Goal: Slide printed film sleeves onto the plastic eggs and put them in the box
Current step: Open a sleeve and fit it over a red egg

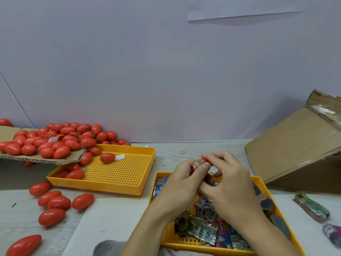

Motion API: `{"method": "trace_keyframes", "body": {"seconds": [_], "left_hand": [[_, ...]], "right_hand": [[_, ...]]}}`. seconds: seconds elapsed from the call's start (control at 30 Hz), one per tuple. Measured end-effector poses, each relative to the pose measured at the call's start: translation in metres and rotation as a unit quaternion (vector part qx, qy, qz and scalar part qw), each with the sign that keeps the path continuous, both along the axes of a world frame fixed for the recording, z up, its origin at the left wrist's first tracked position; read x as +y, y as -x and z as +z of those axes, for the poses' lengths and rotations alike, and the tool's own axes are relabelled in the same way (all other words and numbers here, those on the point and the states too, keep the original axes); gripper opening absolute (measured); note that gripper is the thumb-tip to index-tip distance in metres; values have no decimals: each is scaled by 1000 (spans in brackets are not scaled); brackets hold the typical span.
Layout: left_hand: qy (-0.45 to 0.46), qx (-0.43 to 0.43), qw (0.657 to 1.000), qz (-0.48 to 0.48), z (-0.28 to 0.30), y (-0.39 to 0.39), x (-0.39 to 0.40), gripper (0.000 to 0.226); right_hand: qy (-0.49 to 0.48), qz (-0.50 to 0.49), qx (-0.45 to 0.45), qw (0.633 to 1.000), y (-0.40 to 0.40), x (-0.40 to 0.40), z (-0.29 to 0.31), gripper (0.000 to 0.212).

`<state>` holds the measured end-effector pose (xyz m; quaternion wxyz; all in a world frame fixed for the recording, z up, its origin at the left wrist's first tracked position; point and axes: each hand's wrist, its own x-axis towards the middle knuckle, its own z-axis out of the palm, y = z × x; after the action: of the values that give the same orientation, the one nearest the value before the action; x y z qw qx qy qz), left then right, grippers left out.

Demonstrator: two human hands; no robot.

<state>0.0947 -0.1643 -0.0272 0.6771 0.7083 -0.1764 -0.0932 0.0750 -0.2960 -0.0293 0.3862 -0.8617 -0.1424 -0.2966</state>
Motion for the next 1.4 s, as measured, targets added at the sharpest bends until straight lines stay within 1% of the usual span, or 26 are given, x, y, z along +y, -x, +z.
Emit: {"method": "trace_keyframes", "body": {"seconds": [0.07,0.2,0.33,0.57,0.63,0.7,0.8,0.83,0.87,0.93,1.03,1.1,1.13,1.2,1.3,1.4], "left_hand": [[11,5,1000,4,-1,-1,-1,35],[52,36,998,1,0,-2,2,36],[73,47,996,5,0,-2,0,42],[111,48,993,7,1,3,-4,42],[102,46,994,12,2,3,-4,41],[83,32,995,36,4,3,-4,34],[1,-32,995,94,1,-1,-1,21],[-9,-40,994,100,1,-3,-1,20],[-1,-33,995,98,2,-2,-2,22],[63,24,995,79,6,-1,-3,33],[166,116,979,37,11,0,-3,43],[195,147,970,20,11,-1,-3,45],[200,153,968,20,11,-1,-3,45],[196,135,971,30,9,-1,-3,42],[163,92,982,30,8,-1,-2,34],[136,83,987,19,7,-1,-2,34]], "right_hand": [[-5,3,3,1000,-1,0,-1,45],[-1,32,6,999,0,1,1,33],[-7,24,2,1000,0,2,1,30],[-33,34,10,999,-1,4,-1,24],[-35,42,10,998,-1,3,-1,24],[-17,32,11,999,-2,2,-2,26],[9,4,9,1000,-3,0,-4,35],[5,2,12,1000,-4,-1,-5,39],[-2,5,15,1000,-4,-1,-5,42],[-21,16,11,1000,-3,0,-3,45],[-51,34,-2,998,-1,1,0,43],[-60,37,-5,997,-1,1,1,44],[-60,36,-4,998,-1,2,1,45],[-52,33,1,998,-1,2,1,46],[-43,25,4,999,-2,0,1,42],[-41,13,7,999,-1,-2,0,35]]}}
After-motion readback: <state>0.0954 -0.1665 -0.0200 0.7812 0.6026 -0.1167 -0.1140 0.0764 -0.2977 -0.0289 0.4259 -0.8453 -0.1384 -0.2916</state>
